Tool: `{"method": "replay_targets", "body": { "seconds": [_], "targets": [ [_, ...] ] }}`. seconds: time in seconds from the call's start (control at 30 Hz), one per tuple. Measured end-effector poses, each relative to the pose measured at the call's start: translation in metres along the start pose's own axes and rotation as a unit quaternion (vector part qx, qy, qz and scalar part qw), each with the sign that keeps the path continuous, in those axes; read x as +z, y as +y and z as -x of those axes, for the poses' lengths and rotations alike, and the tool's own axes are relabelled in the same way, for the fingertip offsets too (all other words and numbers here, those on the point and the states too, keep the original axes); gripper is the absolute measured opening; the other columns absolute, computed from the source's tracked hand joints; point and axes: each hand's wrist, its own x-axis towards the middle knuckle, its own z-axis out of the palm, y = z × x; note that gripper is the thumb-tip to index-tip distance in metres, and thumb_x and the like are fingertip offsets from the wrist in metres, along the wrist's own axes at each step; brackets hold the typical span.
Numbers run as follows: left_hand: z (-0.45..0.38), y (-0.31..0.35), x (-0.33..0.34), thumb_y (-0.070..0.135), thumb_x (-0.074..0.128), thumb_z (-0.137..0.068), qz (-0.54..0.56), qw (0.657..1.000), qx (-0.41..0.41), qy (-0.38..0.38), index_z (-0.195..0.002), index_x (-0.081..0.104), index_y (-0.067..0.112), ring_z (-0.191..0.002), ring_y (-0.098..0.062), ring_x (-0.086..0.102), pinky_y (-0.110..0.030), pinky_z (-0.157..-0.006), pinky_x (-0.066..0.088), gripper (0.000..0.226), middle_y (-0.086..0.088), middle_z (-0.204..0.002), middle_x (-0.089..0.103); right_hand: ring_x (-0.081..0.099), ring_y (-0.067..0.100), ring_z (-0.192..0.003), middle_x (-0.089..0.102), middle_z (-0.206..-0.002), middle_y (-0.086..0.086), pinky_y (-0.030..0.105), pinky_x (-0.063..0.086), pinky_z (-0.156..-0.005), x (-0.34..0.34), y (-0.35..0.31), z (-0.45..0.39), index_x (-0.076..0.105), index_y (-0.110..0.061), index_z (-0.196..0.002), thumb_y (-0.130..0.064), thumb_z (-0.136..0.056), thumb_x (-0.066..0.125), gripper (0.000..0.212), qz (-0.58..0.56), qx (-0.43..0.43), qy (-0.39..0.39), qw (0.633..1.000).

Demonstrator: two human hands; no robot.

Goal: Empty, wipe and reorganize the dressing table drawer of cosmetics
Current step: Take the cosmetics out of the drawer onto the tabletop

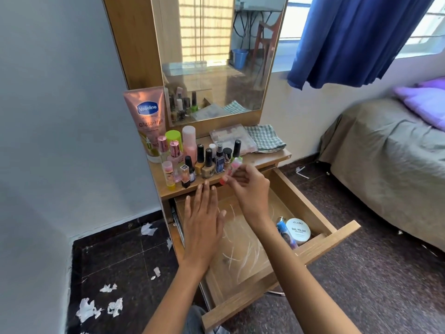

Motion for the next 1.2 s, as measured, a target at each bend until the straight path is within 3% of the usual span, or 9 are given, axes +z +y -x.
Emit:
{"method": "replay_targets", "body": {
  "seconds": [0.17, 0.43, 0.67, 0.77, 0.97, 1.1, 1.2],
  "targets": [
    [0.005, 0.005, -0.002, 0.032, 0.03, -0.096, -0.052, 0.998, -0.019, 0.002, -0.149, 0.019, 0.004, -0.146, -0.021, 0.005, -0.043, -0.117, 0.004, 0.061, -0.012, -0.158, 0.011, 0.068, 0.001, -0.078, 0.072, -0.082, -0.007, 0.027, 0.058, -0.078, 0.032, -0.009, 0.002, 0.071, -0.012, -0.092, -0.012, -0.076, 0.079, 0.018, 0.029, -0.015, -0.018, 0.999],
    [0.007, 0.005, 0.0, 0.035, 0.038, -0.093, -0.078, 0.996, -0.035, -0.02, -0.148, 0.021, 0.004, -0.145, -0.022, 0.008, -0.043, -0.116, 0.01, 0.066, -0.012, -0.156, 0.017, 0.067, 0.008, -0.081, 0.071, -0.087, -0.007, 0.037, 0.056, -0.077, 0.057, -0.007, 0.007, 0.07, -0.018, -0.095, -0.023, -0.078, 0.078, 0.019, 0.091, -0.025, 0.01, 0.995],
    [0.01, 0.005, -0.004, 0.033, 0.051, -0.088, -0.024, 0.999, -0.012, 0.029, -0.146, 0.023, 0.006, -0.141, -0.025, 0.026, -0.045, -0.113, 0.02, 0.07, -0.013, -0.15, 0.033, 0.066, 0.009, -0.078, 0.068, -0.087, -0.005, 0.036, 0.057, -0.073, 0.064, -0.01, 0.013, 0.067, -0.016, -0.092, -0.021, -0.081, 0.076, 0.015, 0.118, -0.046, 0.029, 0.991],
    [0.01, 0.006, -0.008, 0.031, 0.045, -0.089, 0.001, 0.999, -0.013, 0.048, -0.144, 0.021, 0.006, -0.138, -0.026, 0.032, -0.044, -0.112, 0.022, 0.065, -0.014, -0.147, 0.038, 0.066, 0.009, -0.078, 0.068, -0.087, -0.005, 0.036, 0.057, -0.073, 0.067, -0.01, 0.014, 0.067, -0.016, -0.09, -0.021, -0.08, 0.076, 0.015, 0.123, -0.044, 0.041, 0.991],
    [0.01, 0.007, -0.009, 0.03, 0.042, -0.088, 0.0, 0.999, -0.017, 0.033, -0.144, 0.021, 0.005, -0.139, -0.026, 0.029, -0.043, -0.113, 0.017, 0.065, -0.015, -0.148, 0.035, 0.066, 0.004, -0.073, 0.071, -0.08, -0.01, 0.033, 0.055, -0.07, 0.065, -0.01, 0.016, 0.069, -0.019, -0.082, -0.026, -0.081, 0.076, 0.01, 0.128, -0.025, 0.05, 0.99],
    [0.01, 0.007, -0.008, 0.03, 0.038, -0.095, -0.01, 1.0, -0.021, 0.009, -0.147, 0.024, 0.005, -0.144, -0.022, 0.017, -0.041, -0.116, 0.013, 0.06, -0.011, -0.154, 0.024, 0.067, 0.001, -0.073, 0.072, -0.079, -0.011, 0.03, 0.057, -0.072, 0.041, -0.005, 0.013, 0.072, -0.021, -0.084, -0.022, -0.079, 0.076, 0.006, 0.122, -0.024, -0.016, 0.992],
    [0.009, 0.01, -0.009, 0.025, 0.034, -0.095, 0.04, 0.999, 0.011, 0.001, -0.144, 0.036, 0.008, -0.14, -0.022, 0.029, -0.04, -0.115, 0.02, 0.051, -0.009, -0.151, 0.033, 0.067, 0.002, -0.072, 0.072, -0.076, -0.011, 0.03, 0.057, -0.072, -0.007, 0.002, 0.004, 0.072, -0.024, -0.08, -0.021, -0.076, 0.077, 0.007, 0.227, -0.032, -0.133, 0.964]
  ]
}}
